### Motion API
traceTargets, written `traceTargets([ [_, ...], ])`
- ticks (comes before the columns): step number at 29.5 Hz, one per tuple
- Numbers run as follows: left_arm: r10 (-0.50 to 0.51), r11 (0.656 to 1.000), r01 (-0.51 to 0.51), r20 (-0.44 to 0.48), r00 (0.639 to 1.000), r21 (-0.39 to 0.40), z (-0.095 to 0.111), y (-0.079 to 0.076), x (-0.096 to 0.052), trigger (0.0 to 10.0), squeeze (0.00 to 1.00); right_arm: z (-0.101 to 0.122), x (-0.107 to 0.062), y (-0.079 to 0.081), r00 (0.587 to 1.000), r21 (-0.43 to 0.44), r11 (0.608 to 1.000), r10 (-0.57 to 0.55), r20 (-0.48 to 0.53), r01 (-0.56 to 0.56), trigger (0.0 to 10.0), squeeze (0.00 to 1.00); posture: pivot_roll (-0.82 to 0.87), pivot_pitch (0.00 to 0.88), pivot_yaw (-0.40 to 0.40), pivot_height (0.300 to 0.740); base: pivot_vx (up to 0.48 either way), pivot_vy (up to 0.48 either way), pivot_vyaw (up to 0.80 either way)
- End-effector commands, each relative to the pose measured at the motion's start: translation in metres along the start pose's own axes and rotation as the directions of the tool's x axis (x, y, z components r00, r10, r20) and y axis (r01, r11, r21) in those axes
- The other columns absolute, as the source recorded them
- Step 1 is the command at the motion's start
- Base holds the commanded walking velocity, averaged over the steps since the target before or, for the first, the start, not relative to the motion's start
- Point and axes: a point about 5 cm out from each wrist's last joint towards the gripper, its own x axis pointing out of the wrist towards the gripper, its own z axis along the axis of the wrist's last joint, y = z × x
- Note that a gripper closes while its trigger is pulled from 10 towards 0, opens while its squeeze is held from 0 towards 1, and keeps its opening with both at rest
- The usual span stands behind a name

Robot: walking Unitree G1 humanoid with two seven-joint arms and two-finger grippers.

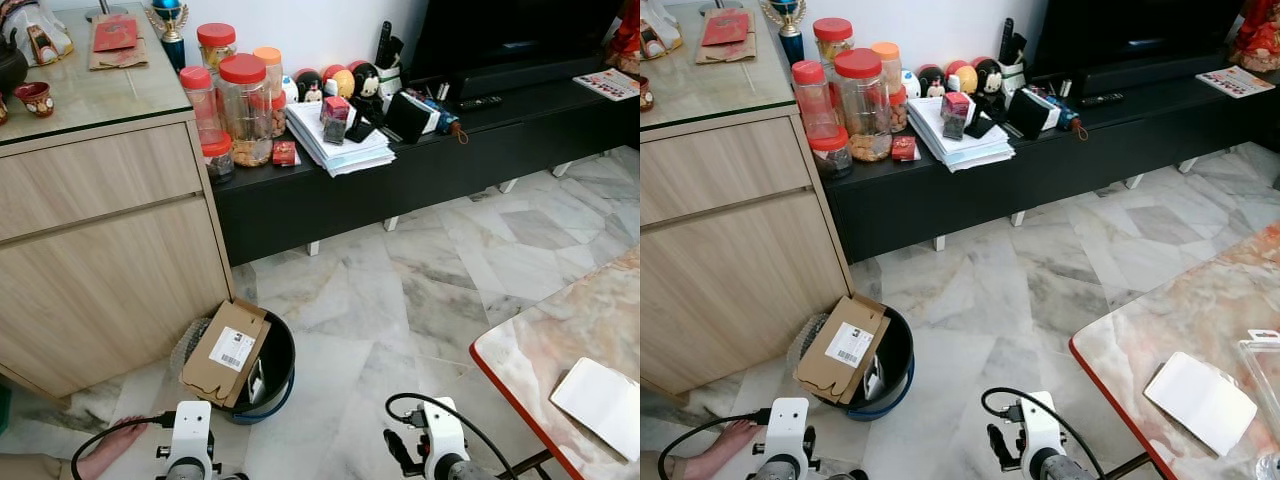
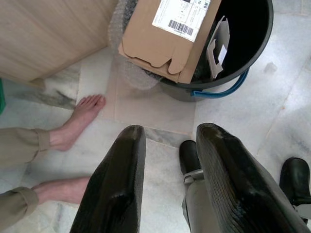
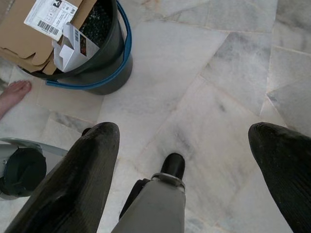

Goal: Picking trash to rubbish bin

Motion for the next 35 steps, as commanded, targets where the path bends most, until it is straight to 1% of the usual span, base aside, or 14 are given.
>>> traceTargets([
  [1, -0.006, 1.0, 0.006, -0.016, 1.0, 0.006, -0.005, -0.002, -0.002, 10.0, 0.0, -0.003, -0.001, -0.001, 1.0, 0.019, 1.0, -0.01, -0.011, 0.01, 10.0, 0.0, 0.01, 0.111, -0.074, 0.74, -0.274, 0.0, 0.0],
  [14, -0.024, 0.999, 0.024, -0.005, 1.0, 0.034, -0.001, -0.006, -0.001, 10.0, 0.0, -0.002, 0.0, 0.001, 1.0, 0.03, 1.0, -0.006, -0.004, 0.006, 10.0, 0.0, 0.01, 0.115, -0.073, 0.74, -0.269, 0.0, 0.0],
  [23, -0.033, 0.999, 0.033, 0.005, 0.999, 0.039, 0.001, -0.008, -0.001, 10.0, 0.0, -0.001, 0.001, 0.002, 1.0, 0.028, 1.0, -0.003, -0.003, 0.003, 10.0, 0.0, 0.01, 0.115, -0.073, 0.74, -0.253, 0.0, 0.0],
  [35, -0.045, 0.998, 0.044, 0.03, 0.999, 0.043, 0.007, -0.011, 0.001, 10.0, 0.0, 0.006, 0.003, 0.004, 1.0, 0.024, 1.0, 0.006, 0.021, -0.007, 10.0, 0.0, 0.01, 0.115, -0.079, 0.74, -0.247, 0.0, 0.0],
])
